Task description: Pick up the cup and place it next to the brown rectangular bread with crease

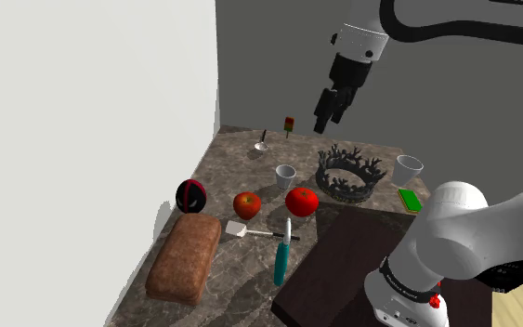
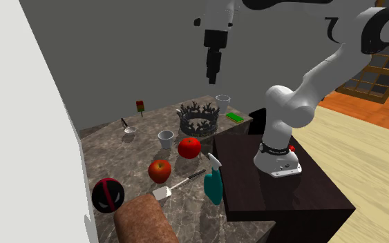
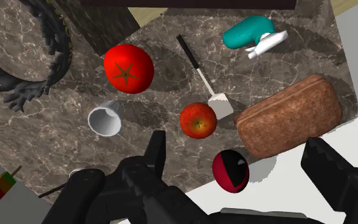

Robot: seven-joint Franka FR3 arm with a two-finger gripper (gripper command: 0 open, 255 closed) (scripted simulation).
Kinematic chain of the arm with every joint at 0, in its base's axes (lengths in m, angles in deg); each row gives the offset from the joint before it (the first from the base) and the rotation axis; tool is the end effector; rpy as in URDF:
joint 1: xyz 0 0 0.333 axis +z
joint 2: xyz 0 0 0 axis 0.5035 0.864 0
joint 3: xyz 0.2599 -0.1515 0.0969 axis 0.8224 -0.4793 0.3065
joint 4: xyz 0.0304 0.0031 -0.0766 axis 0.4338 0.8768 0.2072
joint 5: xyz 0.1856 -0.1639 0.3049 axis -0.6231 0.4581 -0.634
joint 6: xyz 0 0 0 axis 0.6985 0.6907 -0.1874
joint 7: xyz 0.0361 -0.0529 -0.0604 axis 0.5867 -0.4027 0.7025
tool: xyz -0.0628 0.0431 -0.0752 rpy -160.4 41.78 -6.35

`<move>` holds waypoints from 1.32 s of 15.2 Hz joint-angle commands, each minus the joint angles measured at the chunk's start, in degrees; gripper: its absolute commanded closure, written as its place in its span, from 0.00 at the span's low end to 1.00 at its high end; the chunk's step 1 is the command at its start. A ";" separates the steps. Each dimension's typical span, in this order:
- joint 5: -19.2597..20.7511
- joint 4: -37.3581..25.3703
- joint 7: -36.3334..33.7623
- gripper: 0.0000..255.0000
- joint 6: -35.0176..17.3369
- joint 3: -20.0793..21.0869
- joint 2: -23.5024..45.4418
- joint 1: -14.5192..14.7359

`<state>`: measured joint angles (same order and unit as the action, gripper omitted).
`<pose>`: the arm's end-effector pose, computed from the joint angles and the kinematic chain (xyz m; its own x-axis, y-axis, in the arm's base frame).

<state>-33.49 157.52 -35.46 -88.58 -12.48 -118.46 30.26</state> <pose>0.3080 0.0077 0.6009 0.9962 0.0035 0.0869 0.0094 -0.9977 -0.0668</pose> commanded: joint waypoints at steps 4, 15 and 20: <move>0.67 3.00 1.20 0.00 -5.37 -1.82 2.29 -1.12; 1.38 8.65 6.17 0.00 -25.53 -9.00 16.63 -4.41; -0.25 8.24 9.37 0.00 -34.21 -12.55 25.84 -5.00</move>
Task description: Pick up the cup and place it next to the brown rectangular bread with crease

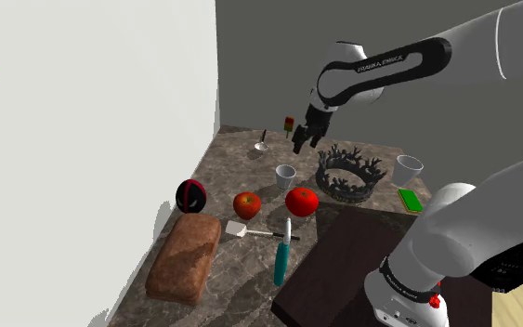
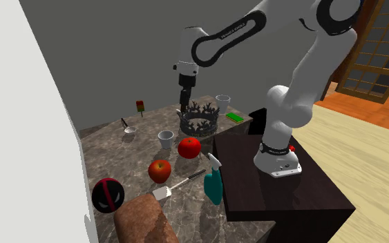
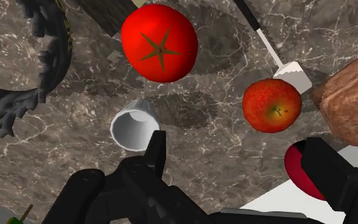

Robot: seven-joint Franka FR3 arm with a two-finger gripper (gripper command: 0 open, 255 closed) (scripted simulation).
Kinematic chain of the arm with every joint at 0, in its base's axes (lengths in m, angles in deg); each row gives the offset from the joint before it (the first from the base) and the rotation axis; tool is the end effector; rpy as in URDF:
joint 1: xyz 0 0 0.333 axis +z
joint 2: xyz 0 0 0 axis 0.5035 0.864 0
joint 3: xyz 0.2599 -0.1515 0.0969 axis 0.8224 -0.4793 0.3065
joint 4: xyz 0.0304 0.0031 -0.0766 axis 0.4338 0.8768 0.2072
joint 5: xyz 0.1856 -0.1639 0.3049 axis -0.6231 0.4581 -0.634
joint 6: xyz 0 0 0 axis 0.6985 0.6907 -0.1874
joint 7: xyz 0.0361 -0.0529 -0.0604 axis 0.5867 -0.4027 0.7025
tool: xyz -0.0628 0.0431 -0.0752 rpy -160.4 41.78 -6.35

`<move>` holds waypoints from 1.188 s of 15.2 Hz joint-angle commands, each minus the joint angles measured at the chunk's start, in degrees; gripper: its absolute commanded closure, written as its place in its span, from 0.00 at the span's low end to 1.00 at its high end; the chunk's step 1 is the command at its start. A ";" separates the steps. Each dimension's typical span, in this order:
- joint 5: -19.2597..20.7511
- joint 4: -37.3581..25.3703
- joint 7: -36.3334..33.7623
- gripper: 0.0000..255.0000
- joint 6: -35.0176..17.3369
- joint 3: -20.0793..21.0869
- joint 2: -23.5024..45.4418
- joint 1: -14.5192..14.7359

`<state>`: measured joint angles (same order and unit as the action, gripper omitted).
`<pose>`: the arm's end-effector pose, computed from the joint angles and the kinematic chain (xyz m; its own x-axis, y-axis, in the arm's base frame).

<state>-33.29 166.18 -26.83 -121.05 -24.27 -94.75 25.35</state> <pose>0.4060 -0.1193 0.4245 0.9822 -0.1609 0.0965 -0.1491 -0.9816 -0.1192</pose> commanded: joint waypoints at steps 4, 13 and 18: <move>-3.53 -2.14 4.30 0.00 -7.93 -3.57 10.38 -0.10; -17.67 -10.61 16.42 0.00 -17.21 -6.81 30.77 -1.62; -26.03 -17.86 22.80 0.00 -19.38 -5.10 42.14 -5.56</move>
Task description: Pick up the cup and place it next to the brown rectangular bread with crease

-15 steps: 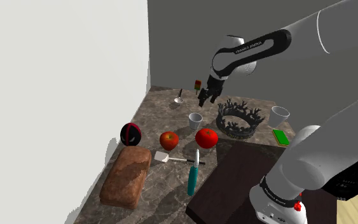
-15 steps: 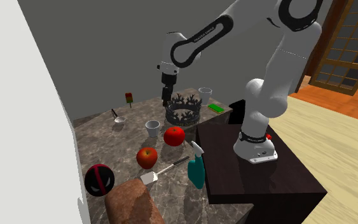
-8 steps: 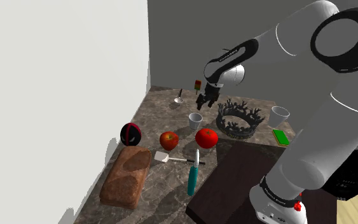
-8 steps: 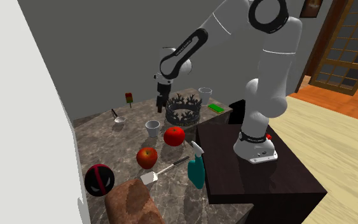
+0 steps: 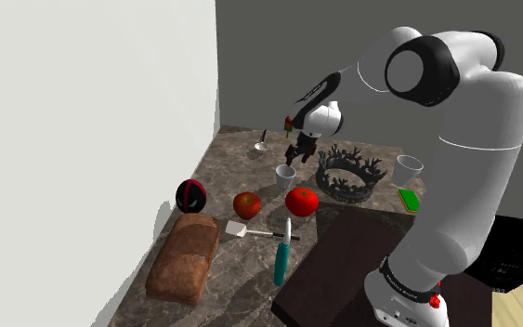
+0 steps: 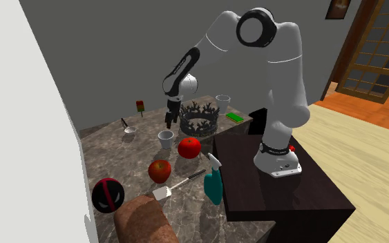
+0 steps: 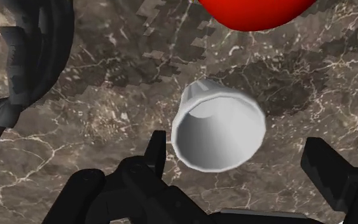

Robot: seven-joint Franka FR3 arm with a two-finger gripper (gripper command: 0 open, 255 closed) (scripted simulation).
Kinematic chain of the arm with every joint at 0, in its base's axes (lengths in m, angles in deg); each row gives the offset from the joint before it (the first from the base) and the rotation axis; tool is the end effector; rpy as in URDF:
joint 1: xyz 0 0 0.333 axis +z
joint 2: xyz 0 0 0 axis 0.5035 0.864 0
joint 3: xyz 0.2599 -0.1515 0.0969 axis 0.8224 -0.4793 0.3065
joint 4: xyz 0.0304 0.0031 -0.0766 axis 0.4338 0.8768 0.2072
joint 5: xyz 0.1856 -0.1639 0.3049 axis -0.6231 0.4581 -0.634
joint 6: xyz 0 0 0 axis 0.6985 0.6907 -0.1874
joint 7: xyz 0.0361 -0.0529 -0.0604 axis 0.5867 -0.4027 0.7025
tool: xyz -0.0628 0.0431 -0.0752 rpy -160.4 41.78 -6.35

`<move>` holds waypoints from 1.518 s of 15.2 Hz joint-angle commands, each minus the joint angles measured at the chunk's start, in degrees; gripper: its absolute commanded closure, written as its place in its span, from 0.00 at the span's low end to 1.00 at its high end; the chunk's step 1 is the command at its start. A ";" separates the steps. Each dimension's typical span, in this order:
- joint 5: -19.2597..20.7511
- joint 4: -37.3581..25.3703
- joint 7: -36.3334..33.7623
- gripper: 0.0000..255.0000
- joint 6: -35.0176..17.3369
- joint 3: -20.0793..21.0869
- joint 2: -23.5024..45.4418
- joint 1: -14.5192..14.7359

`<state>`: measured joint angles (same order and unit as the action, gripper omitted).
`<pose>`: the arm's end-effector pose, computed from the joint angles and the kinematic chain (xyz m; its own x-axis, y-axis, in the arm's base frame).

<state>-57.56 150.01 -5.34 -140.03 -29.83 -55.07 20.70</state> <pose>0.4870 -0.2532 0.2447 0.9413 -0.3225 0.0993 -0.3034 -0.9377 -0.1696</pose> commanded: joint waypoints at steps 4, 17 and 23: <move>-6.56 -8.52 4.70 0.00 -1.21 2.46 11.23 -4.75; -10.16 -11.97 7.10 0.00 -4.52 5.35 18.12 -6.61; -10.16 -11.97 7.10 1.00 -4.52 5.35 18.12 -6.61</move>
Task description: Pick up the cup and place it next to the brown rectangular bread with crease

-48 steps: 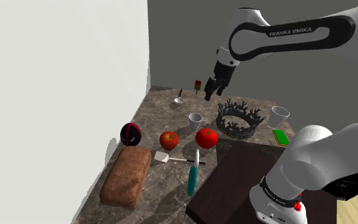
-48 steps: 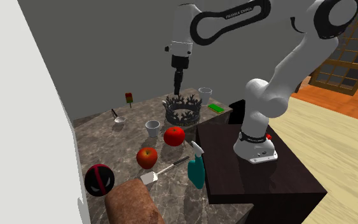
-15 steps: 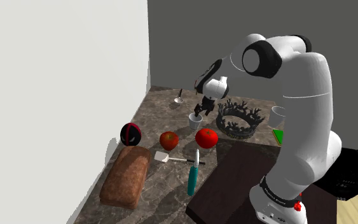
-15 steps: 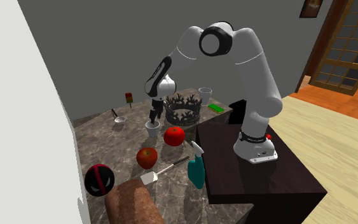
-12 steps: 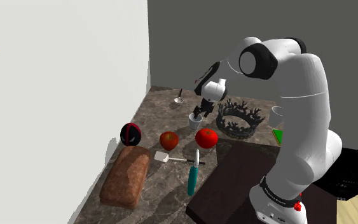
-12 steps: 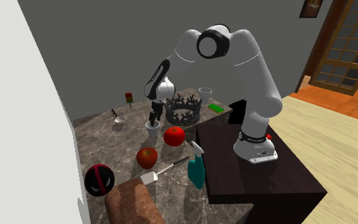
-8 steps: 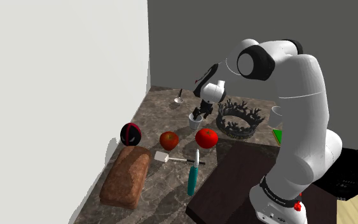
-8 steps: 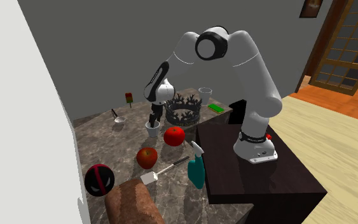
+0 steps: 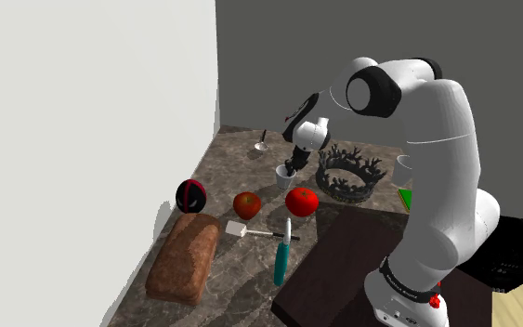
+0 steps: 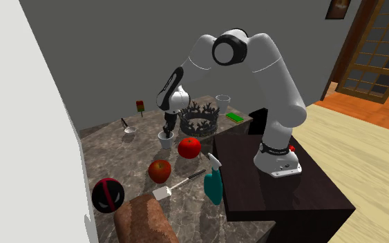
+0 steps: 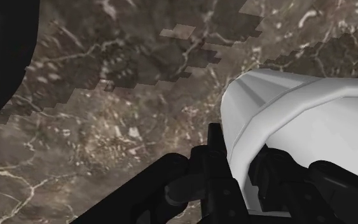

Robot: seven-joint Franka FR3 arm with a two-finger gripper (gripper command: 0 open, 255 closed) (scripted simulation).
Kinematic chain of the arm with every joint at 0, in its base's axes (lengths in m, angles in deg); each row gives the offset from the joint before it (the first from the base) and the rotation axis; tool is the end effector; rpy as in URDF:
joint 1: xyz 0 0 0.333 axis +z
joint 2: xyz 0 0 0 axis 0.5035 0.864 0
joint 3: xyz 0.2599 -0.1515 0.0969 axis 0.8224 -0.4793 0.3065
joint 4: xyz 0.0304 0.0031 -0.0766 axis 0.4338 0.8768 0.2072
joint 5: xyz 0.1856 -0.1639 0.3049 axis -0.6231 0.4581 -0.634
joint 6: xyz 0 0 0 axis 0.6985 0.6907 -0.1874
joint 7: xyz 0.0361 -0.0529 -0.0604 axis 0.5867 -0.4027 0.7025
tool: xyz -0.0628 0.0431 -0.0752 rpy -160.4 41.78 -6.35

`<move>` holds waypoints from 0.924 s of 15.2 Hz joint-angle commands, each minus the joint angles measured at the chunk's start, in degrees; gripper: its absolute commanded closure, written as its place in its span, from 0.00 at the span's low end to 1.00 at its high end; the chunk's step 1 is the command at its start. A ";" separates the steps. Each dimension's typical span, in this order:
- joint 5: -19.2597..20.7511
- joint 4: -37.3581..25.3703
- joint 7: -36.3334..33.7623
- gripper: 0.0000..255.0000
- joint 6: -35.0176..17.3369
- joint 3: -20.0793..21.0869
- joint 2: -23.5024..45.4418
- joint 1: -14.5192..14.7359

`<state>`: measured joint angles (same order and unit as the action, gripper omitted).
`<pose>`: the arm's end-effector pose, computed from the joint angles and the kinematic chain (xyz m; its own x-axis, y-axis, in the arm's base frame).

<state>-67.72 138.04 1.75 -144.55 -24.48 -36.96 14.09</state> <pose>0.5156 -0.2913 0.1455 0.9226 -0.3728 0.0990 -0.3508 -0.9176 -0.1869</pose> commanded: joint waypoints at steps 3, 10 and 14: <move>0.00 0.00 0.00 1.00 -0.01 0.00 0.00 0.00; 1.18 0.70 -1.14 1.00 1.29 -0.98 -2.03 0.72; 2.86 1.46 -2.70 1.00 3.07 -2.27 -4.69 1.65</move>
<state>-65.40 139.20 -0.61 -142.11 -26.30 -40.73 15.57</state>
